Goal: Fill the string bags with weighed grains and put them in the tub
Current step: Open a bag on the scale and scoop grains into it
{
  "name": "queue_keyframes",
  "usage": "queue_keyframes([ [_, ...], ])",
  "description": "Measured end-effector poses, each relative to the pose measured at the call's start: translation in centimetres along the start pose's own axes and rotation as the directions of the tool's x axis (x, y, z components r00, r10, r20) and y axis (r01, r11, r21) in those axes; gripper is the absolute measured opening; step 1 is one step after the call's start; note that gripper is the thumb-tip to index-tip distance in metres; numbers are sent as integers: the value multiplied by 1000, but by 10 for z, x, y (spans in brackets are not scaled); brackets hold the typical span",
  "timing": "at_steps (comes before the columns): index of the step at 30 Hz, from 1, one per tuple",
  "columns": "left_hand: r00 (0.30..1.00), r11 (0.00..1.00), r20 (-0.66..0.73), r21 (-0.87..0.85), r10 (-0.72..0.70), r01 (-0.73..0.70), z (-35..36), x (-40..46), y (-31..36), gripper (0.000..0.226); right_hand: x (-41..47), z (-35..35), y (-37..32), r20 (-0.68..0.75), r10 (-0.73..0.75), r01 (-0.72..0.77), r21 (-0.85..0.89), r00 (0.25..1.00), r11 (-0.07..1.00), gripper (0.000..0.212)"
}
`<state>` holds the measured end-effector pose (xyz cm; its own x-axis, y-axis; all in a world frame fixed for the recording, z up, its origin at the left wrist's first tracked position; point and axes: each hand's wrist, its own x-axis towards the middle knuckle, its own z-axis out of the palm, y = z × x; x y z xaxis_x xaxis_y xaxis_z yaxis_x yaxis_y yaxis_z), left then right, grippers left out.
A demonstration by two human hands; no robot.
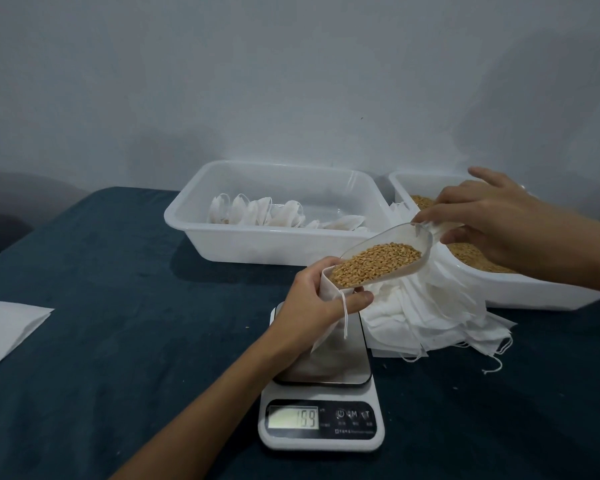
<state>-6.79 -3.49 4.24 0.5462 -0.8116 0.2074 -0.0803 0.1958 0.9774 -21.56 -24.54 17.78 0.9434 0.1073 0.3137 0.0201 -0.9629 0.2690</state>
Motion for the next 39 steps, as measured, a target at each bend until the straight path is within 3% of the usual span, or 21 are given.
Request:
queue_keyframes([
  [23,1000,1000,-3,12,-23,23,0,0,2,33,0,5,5,-27,-34,33,-27,999,999,41],
  [39,998,999,-23,-8,-50,50,-1,-1,4,44,2,8,9,-40,-46,45,-35,998,998,44],
])
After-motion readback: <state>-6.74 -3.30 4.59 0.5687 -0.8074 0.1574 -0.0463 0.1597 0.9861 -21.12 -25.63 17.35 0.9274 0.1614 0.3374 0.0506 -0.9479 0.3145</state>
